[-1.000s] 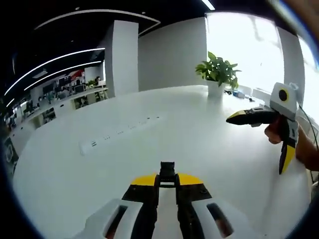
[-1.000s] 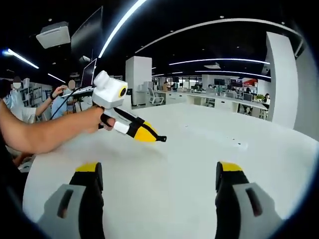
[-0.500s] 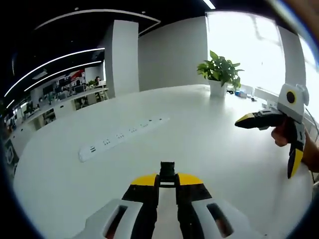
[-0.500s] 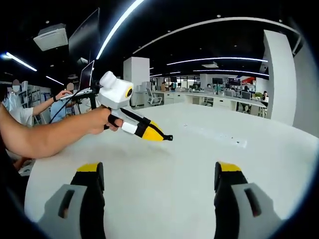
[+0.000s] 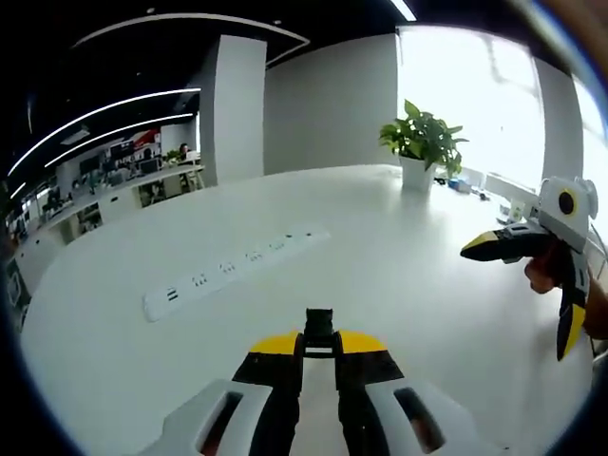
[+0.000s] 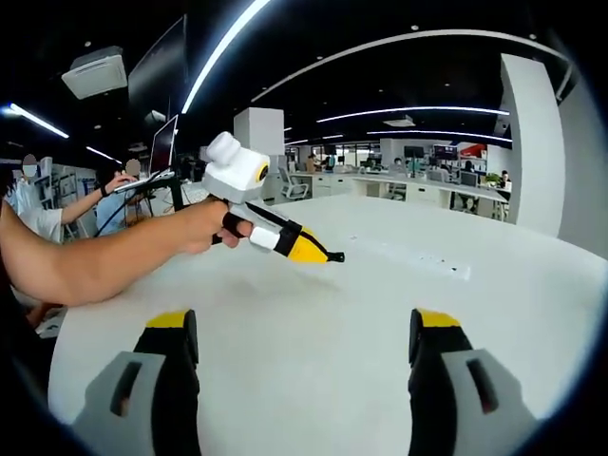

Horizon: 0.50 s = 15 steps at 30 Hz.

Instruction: Snap the two parts of the plastic buckle together until the buckle closes and remains connected.

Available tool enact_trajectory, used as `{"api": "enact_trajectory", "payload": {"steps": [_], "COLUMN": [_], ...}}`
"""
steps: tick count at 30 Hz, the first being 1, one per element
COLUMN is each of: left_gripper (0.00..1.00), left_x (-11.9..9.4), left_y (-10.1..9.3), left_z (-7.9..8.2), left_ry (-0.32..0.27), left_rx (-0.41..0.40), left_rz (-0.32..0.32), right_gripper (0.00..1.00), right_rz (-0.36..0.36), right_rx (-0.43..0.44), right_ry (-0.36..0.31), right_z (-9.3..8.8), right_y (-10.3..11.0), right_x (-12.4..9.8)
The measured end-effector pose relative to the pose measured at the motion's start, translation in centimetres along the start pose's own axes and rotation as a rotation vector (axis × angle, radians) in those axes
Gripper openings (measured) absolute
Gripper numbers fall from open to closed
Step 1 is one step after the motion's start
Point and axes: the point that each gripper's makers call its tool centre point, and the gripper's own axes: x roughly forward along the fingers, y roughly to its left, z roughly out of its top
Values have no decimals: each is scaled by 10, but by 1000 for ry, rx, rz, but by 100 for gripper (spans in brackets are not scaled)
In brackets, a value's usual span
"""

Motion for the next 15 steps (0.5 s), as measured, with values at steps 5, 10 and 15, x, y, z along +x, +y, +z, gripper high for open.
{"api": "enact_trajectory", "payload": {"steps": [5,10,15], "left_gripper": [11,11,11], "left_x": [5,8,15], "left_y": [1,4,6], "left_z": [1,5,5], "left_ry": [13,7,14], "left_rx": [7,-2,-10], "left_rz": [-2,-7,-7], "right_gripper": [94,94,95], "right_rz": [-8,-7,-11], "right_rx": [10,15,10], "right_ry": [-7,0,-2], "right_z": [1,-2,-2], "right_y": [-2,0,-2], "right_x": [-1,0,-1]}}
